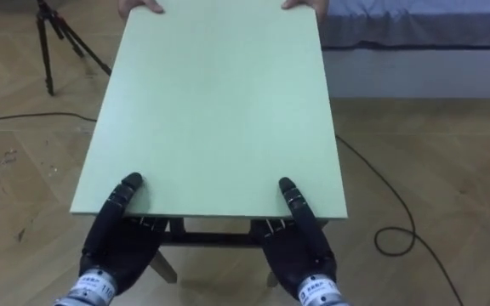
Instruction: Move table with human
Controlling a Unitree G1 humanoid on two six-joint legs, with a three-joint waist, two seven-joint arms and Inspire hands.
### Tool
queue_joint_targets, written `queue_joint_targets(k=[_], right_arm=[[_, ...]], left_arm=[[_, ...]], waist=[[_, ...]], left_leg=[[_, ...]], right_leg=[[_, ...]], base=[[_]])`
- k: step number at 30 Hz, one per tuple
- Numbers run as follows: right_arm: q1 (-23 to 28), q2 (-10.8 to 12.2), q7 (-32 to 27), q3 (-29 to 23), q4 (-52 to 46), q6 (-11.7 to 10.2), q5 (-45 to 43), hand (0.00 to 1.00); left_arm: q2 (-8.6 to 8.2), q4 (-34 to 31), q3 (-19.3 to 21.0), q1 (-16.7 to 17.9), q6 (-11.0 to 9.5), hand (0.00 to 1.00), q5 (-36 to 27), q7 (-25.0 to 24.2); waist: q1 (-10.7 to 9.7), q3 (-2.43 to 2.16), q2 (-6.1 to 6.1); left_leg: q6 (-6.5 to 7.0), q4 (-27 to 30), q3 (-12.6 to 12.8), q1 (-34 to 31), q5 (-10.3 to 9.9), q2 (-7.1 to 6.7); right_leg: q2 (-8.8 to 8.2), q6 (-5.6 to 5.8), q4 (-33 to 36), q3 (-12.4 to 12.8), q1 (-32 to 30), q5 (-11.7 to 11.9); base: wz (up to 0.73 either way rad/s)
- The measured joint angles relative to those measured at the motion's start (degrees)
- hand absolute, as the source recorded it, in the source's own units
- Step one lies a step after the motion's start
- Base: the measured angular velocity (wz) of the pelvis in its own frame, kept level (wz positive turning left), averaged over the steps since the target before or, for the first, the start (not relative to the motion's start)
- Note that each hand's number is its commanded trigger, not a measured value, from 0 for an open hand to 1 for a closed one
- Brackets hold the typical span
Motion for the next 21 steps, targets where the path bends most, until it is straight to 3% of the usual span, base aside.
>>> queue_joint_targets(k=[5,14,19,21], right_arm=[[0.21,-0.16,2.47,1.65,0.00,-2.34,0.28,1.00],[1.16,-0.21,6.46,4.18,0.68,-7.11,-1.10,1.00],[1.26,-0.80,8.26,4.21,1.53,-7.15,-0.78,1.00],[1.35,-0.89,8.78,4.21,2.34,-7.09,-0.56,1.00]], left_arm=[[0.47,-0.97,-1.96,1.08,-3.54,1.00,0.09,-1.79],[0.12,-1.17,-4.87,3.39,-6.97,1.00,-0.65,-3.78],[0.17,-0.80,-5.81,4.04,-8.04,1.00,-1.20,-4.48],[0.15,-0.23,-6.10,4.16,-8.27,1.00,-1.19,-4.55]], waist=[[-0.03,-0.32,-0.80],[0.02,-0.17,-1.10],[0.45,-0.09,-1.65],[1.97,-0.08,-1.62]], left_leg=[[0.02,0.46,0.02,-1.75,0.01,0.05],[0.01,0.37,-0.75,-1.99,0.01,0.29],[-0.04,6.04,-1.10,-4.88,-0.02,0.75],[-0.04,9.43,-1.94,-5.90,-0.02,1.21]], right_leg=[[-0.03,-0.06,0.23,0.05,-2.01,0.04],[0.29,-0.07,-0.08,-0.39,-1.46,0.04],[0.14,-0.42,1.11,-1.99,-2.36,-0.18],[0.29,-0.69,2.11,-2.26,-2.54,-0.31]], base=[[0.00],[0.04],[0.01],[-0.22]])
